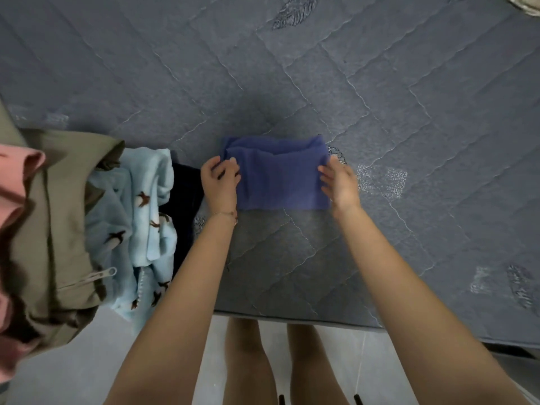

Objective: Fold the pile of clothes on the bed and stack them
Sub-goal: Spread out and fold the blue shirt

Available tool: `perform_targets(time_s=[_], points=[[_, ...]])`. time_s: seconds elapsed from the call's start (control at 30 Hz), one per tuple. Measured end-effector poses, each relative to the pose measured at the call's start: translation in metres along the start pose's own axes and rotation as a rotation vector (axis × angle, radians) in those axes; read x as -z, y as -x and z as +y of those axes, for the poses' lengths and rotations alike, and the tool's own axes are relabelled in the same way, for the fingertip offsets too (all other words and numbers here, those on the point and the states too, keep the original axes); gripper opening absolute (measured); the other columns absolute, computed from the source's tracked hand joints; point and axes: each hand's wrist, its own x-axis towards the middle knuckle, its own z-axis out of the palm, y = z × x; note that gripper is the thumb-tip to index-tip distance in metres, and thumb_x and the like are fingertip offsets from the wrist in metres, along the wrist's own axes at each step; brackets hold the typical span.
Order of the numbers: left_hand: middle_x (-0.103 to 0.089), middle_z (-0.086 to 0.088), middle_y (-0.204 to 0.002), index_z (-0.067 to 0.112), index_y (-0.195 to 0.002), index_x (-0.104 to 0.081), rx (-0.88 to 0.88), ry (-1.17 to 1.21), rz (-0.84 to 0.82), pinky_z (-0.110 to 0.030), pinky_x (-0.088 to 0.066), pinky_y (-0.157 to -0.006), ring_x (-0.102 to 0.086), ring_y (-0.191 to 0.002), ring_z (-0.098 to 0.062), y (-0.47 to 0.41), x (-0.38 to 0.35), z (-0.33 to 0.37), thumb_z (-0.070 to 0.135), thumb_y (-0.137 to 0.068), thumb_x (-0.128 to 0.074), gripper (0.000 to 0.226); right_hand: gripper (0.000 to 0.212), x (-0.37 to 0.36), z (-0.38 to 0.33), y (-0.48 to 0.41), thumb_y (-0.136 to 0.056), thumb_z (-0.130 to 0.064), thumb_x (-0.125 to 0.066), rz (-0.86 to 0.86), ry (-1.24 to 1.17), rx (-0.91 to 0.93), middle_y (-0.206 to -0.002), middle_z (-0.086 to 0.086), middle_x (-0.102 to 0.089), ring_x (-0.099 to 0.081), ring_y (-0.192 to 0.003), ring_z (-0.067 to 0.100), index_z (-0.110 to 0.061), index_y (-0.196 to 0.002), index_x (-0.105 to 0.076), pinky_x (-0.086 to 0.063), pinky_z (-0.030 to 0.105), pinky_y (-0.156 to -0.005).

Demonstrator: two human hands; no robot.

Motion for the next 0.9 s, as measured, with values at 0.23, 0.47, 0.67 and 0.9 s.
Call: perform_targets(time_s=[0.23,0.47,0.67,0.9], points=[[-0.041,-0.017,-0.145,0.013,-0.133,-0.057,-0.557,-0.874,-0.141,-0.043,-0.029,-0.114,-0.037,-0.135,-0.032,-0.005,0.018,-0.035,0.026,-0.092,-0.062,0.043,0.035,0.004,0.035,0.003,-0.087,-0.028,-0.065,0.053,0.821,0.745,-0.129,0.008,-0.059,-0.049,-0.124,0.027,-0.013,-0.119,-0.066,-0.031,0.037,-0.11],[0.001,-0.014,-0.163,0.034,-0.154,-0.022,-0.412,-1.218,-0.187,-0.05,-0.004,-0.12,0.001,-0.15,-0.033,-0.016,0.021,-0.061,0.046,-0.098,-0.051,0.064,0.064,-0.008,0.055,-0.008,-0.097,-0.045,-0.054,-0.041,1.114,0.432,-0.164,0.006,0.002,0.004,-0.151,0.027,-0.028,-0.153,-0.028,-0.003,0.043,-0.121],[-0.038,-0.013,-0.144,0.004,-0.144,-0.03,-0.308,-0.685,-0.042,-0.045,-0.033,-0.112,-0.038,-0.132,-0.029,-0.015,0.019,-0.056,0.038,-0.085,-0.07,0.079,0.097,-0.01,0.055,-0.022,-0.087,-0.034,-0.071,0.015,0.791,0.291,-0.162,0.013,-0.01,-0.006,-0.149,0.029,-0.012,-0.156,-0.007,-0.005,0.039,-0.121],[-0.055,-0.009,-0.132,0.001,-0.136,-0.042,0.227,-0.226,-0.082,-0.033,-0.052,-0.094,-0.058,-0.113,-0.02,-0.014,0.01,-0.037,0.026,-0.083,-0.078,0.068,0.04,-0.021,0.042,-0.01,-0.086,-0.026,-0.075,-0.062,0.316,0.016,-0.12,0.005,-0.066,-0.064,-0.102,0.017,-0.01,-0.119,-0.058,-0.054,0.027,-0.087]])
